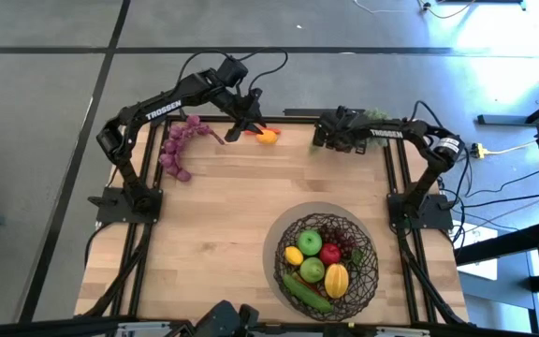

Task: Build produce basket
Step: Put the red pomegranate into the wire basket

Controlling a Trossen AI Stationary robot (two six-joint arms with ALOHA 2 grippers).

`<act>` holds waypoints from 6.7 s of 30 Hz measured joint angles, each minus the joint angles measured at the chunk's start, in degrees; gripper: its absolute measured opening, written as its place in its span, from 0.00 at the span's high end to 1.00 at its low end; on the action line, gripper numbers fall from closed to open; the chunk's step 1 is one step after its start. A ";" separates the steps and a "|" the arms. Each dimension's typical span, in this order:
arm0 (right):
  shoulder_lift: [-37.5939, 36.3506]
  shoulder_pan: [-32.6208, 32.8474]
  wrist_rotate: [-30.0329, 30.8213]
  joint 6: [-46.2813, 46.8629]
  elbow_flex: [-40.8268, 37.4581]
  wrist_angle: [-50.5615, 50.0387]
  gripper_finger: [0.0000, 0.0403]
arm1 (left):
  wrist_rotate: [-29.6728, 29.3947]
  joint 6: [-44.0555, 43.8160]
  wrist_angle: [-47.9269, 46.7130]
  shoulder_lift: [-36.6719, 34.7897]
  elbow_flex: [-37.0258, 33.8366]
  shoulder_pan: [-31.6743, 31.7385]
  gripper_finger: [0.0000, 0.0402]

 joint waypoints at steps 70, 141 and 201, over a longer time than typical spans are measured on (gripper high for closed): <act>-2.82 4.67 6.37 7.53 0.04 -0.61 0.75 | 0.01 -1.41 -0.18 0.00 -0.01 0.01 0.74; -1.14 -0.75 1.46 3.21 0.02 1.48 1.00 | 0.15 -1.39 -0.16 0.00 0.00 -0.01 0.74; -13.07 13.57 -6.09 -14.69 0.00 -4.45 1.00 | -4.93 -12.26 -1.28 0.00 0.00 0.01 0.74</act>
